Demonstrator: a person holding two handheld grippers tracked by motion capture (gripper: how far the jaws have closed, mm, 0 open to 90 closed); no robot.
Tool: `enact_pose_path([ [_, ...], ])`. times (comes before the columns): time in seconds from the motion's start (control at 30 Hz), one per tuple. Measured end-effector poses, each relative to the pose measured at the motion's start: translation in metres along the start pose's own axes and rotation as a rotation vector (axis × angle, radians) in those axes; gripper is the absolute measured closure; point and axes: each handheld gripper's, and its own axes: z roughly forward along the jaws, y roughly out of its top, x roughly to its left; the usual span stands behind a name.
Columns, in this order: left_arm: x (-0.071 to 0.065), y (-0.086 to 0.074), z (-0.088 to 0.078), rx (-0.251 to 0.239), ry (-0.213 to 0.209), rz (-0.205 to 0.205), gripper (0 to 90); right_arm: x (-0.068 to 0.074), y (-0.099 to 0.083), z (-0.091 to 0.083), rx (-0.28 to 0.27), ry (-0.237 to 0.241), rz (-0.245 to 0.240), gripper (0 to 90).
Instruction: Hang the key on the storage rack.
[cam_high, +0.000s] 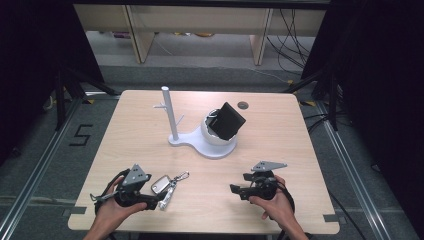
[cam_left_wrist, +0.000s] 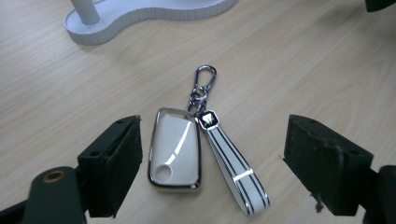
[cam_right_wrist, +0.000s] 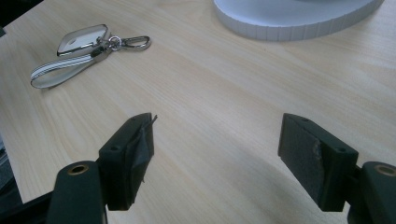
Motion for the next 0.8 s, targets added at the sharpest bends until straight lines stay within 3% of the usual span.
enact_pose_path([
  [0.1,0.004,0.011,0.010,0.031,-0.012,0.004,21.5,-0.001,0.001,0.000,-0.006,-0.005,0.002,27.9],
  [0.23,0.005,0.024,0.023,0.118,-0.016,0.037,25.8,0.000,0.001,0.002,-0.004,-0.001,-0.001,28.0],
  [0.3,0.008,0.031,0.029,0.182,-0.025,0.079,28.3,0.000,0.001,0.002,0.006,0.004,-0.006,28.0],
  [0.47,0.012,0.047,0.048,0.269,-0.033,0.132,31.9,0.000,0.001,0.004,0.009,0.025,-0.012,28.4],
  [0.63,0.010,0.056,0.068,0.347,-0.045,0.181,39.0,0.003,0.001,0.003,0.019,0.020,0.013,28.4],
  [0.7,0.008,0.060,0.075,0.387,-0.052,0.181,40.4,0.002,0.001,0.005,0.011,0.024,-0.007,28.5],
  [0.73,0.010,0.062,0.078,0.410,-0.059,0.203,41.0,0.001,0.001,0.005,0.013,0.020,-0.013,28.5],
  [0.8,0.010,0.063,0.083,0.421,-0.054,0.208,44.6,0.001,0.001,0.006,0.012,0.038,-0.013,28.5],
])
